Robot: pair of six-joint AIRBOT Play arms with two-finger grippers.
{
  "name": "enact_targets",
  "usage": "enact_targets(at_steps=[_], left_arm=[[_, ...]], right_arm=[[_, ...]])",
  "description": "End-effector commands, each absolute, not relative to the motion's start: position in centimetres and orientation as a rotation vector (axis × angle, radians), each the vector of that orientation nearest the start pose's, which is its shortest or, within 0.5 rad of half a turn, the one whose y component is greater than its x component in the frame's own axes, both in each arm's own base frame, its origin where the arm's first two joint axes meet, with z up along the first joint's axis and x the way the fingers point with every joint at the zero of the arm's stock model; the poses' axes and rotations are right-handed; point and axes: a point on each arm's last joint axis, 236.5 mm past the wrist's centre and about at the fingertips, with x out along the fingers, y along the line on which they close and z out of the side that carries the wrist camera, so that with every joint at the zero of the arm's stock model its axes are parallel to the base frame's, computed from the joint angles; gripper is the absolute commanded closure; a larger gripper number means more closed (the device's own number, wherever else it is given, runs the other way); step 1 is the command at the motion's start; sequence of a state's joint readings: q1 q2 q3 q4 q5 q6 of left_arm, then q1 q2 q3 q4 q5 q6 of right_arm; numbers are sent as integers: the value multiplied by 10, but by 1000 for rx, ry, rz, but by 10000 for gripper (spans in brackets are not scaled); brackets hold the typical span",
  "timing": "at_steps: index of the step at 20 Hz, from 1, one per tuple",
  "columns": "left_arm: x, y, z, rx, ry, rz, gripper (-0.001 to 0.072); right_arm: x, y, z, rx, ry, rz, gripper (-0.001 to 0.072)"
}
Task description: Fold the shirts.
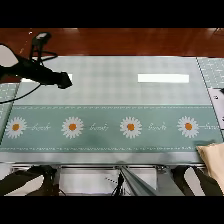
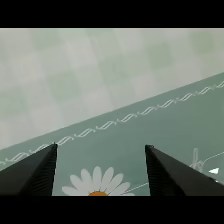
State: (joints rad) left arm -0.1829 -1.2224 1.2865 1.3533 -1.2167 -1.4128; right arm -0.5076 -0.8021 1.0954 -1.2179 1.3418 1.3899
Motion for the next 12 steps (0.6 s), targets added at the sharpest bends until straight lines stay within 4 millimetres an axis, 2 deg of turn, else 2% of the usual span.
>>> enact_targets(at_steps=[1,3,6,8,12], left_arm=[[371,-125,68,217,1166,-324,-13],[373,-140,71,190,1141,-327,-13],[379,-143,73,159,1118,-313,-13],[377,-142,72,160,1126,-311,-13],[377,-142,72,160,1128,-311,-12]], right_arm=[[318,-14,89,236,1134,17,119],[334,26,68,195,1179,107,108],[352,65,56,130,1157,185,103],[358,74,57,89,1128,194,102],[358,80,59,98,1121,206,105]])
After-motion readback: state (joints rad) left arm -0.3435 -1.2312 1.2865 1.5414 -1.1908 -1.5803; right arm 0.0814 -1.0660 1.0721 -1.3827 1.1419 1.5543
